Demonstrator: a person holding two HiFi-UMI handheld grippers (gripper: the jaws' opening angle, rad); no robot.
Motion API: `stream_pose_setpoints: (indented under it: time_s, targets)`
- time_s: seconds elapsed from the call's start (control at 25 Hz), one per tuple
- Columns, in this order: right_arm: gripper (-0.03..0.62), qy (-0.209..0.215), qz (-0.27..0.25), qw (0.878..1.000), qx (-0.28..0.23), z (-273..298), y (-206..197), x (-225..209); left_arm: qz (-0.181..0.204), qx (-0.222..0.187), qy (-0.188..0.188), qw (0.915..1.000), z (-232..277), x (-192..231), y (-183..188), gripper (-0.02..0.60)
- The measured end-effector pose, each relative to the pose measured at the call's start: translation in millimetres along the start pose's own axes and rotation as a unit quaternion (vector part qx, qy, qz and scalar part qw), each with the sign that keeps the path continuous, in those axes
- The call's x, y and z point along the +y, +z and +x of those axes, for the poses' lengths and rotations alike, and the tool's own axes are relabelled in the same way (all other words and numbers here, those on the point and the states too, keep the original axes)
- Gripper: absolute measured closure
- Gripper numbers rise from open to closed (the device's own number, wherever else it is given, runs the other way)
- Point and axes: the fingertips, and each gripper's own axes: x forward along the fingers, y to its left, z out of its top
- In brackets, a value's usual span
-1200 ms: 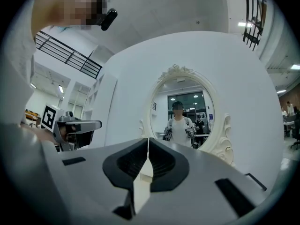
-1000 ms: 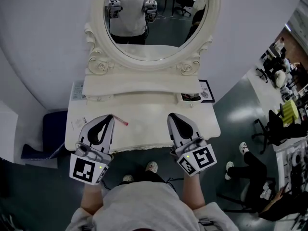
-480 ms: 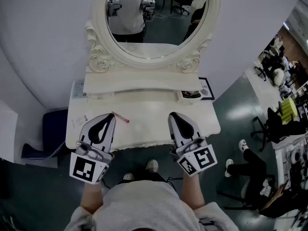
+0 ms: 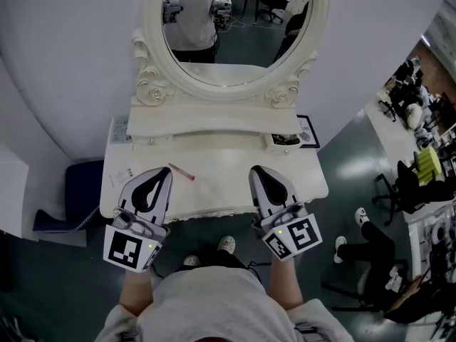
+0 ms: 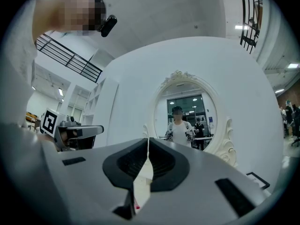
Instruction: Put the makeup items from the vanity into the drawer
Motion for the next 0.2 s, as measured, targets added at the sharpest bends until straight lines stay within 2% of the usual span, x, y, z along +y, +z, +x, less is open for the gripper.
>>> stream_pose_setpoints:
  time_s: [0.2]
  targets:
    - [0.569, 0.002, 0.001, 1.000, -0.001, 0.8, -0.1, 4.5, 0.000, -0.001, 0.002, 1.0000, -3.6, 1.9, 1.0, 0.571]
